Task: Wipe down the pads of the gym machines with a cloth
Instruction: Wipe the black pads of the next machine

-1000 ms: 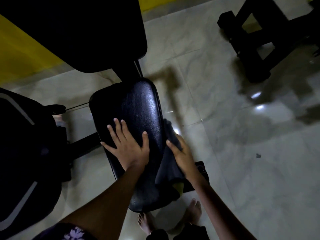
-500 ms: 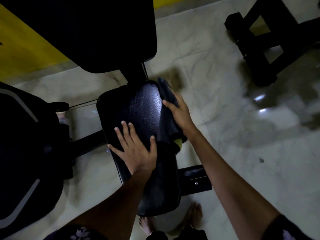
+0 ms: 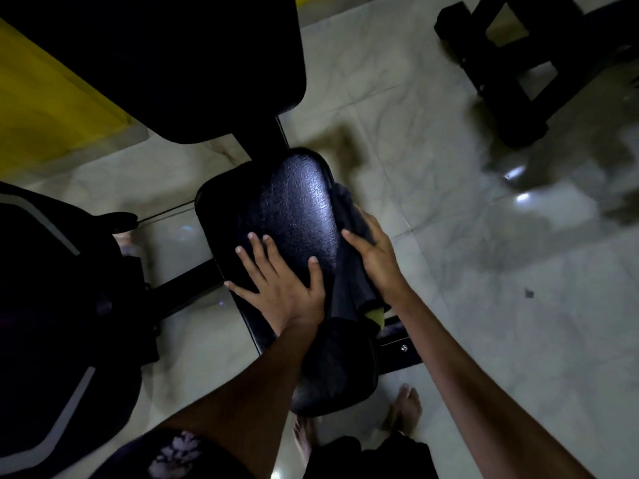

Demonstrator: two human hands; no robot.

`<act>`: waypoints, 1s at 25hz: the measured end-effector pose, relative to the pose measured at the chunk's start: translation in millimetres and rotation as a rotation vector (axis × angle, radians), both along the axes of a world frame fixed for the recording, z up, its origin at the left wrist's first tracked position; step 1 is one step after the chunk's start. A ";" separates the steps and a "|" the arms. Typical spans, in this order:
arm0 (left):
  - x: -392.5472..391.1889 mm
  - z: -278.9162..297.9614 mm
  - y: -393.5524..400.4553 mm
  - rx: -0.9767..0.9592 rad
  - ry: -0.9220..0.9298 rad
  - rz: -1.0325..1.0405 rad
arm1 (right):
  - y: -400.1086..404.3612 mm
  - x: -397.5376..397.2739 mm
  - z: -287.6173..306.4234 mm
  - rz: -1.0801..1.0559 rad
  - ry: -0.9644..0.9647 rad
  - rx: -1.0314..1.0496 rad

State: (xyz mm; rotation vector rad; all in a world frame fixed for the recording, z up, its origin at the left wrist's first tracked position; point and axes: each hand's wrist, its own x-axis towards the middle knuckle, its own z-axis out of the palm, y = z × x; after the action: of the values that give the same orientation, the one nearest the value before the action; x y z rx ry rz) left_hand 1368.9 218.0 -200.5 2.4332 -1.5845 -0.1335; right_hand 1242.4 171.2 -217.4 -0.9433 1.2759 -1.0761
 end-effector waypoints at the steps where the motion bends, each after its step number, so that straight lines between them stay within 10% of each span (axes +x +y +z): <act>1: -0.3 0.2 0.3 0.003 0.005 -0.001 | 7.8 0.3 0.1 -0.009 0.002 0.005; 10: 1.4 5.8 0.9 0.045 0.064 -0.050 | 197.8 2.8 -6.1 -0.255 -0.001 0.145; 25: 61.9 -0.5 16.9 -0.040 -0.008 -0.588 | 234.4 104.6 -25.1 -1.020 0.139 0.090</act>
State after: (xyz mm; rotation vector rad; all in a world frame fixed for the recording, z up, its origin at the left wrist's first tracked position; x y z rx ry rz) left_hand 1430.7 235.0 -201.0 1.8677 -2.2300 -0.1865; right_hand 1347.0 405.5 -242.5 -0.2447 1.9752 -1.7074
